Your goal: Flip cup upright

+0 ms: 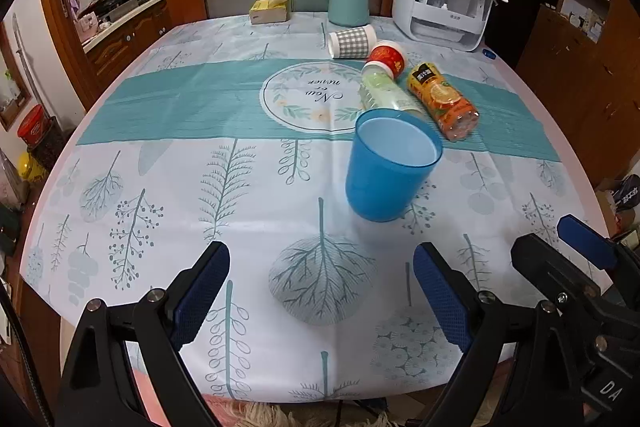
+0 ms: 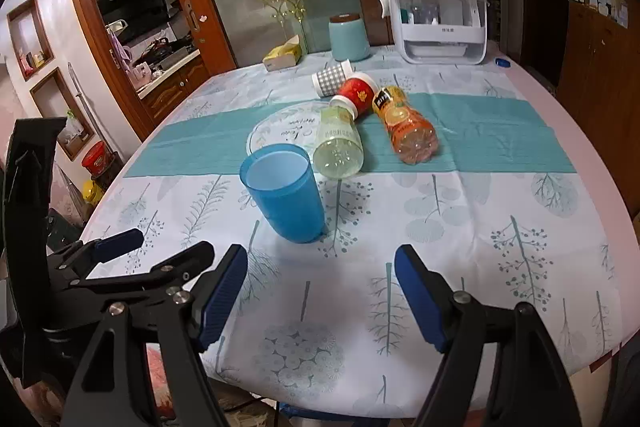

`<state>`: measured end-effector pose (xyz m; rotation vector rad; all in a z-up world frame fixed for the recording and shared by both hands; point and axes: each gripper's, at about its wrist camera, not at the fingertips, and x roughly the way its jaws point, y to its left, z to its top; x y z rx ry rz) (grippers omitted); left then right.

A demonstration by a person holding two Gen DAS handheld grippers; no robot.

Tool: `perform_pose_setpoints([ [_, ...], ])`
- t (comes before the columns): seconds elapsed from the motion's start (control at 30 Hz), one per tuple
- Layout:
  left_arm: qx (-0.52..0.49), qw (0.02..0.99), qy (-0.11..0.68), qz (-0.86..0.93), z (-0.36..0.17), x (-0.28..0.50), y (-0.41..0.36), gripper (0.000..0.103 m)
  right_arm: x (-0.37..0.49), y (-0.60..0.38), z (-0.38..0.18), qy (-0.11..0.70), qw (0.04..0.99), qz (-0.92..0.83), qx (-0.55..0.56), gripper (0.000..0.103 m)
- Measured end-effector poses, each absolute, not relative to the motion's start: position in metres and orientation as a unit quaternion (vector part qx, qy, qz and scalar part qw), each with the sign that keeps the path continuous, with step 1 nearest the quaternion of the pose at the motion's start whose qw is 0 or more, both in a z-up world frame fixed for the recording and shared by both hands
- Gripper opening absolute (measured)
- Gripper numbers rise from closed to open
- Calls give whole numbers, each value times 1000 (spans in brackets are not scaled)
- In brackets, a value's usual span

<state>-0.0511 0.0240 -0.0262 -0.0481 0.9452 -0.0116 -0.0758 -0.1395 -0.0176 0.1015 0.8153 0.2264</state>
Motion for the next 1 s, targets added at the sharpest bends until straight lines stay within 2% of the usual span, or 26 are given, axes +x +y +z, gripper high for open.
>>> perform_pose_setpoints([
  [1.0,-14,902,431,27,-13,-55,30,92,-79,-131,-10,378,922,86,16,77],
])
